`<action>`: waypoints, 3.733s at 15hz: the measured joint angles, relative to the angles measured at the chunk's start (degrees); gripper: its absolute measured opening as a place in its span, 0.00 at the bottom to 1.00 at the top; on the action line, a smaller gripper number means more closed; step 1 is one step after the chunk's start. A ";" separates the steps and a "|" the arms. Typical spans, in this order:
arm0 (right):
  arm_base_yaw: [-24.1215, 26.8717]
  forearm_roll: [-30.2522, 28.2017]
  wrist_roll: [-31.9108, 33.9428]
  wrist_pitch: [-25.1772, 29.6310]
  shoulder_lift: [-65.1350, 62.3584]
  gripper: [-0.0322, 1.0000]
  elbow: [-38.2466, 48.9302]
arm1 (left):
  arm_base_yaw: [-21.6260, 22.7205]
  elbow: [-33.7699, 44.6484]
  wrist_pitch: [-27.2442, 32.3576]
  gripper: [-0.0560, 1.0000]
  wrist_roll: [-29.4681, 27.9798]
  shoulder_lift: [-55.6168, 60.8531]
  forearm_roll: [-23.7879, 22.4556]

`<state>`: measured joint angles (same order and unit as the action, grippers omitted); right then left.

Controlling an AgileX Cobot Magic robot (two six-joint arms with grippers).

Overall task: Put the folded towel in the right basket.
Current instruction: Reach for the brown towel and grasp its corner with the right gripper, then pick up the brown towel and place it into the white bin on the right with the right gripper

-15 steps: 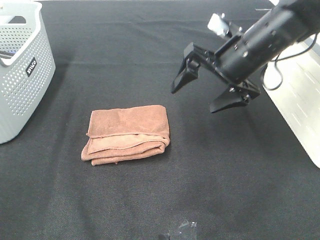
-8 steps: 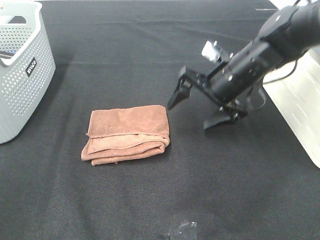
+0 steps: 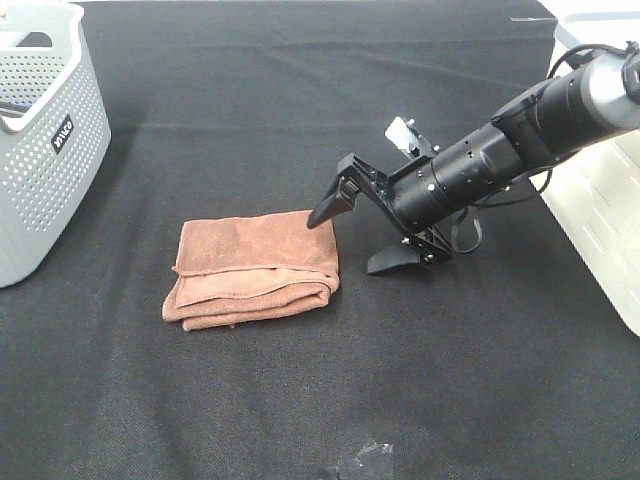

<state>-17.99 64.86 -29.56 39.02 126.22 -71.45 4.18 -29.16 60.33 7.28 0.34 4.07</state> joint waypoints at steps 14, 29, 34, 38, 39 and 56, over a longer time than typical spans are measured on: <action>-15.70 4.76 0.69 -1.32 7.39 0.63 -9.63 | 0.00 0.00 0.00 0.99 0.00 0.00 0.00; -4.76 -6.36 1.43 14.44 -12.61 0.19 -9.57 | 0.00 0.00 0.00 0.99 0.00 0.00 0.00; 8.94 -9.22 2.69 16.56 -27.27 0.19 -9.57 | 0.00 0.00 0.00 0.99 0.00 0.00 0.00; 24.12 -10.20 2.64 17.82 -39.82 0.19 -9.57 | 0.00 0.00 0.00 0.99 0.00 0.00 0.00; 26.87 -11.86 2.64 18.28 -40.97 0.19 -9.57 | 0.00 0.00 0.00 0.99 0.00 0.00 0.00; 37.99 -46.12 11.17 6.76 -29.68 0.19 -9.57 | 0.00 0.00 0.00 0.99 0.00 0.00 0.00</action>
<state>20.00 18.74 -18.39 45.78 96.54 -81.02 4.18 -29.16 60.33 7.28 0.34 4.07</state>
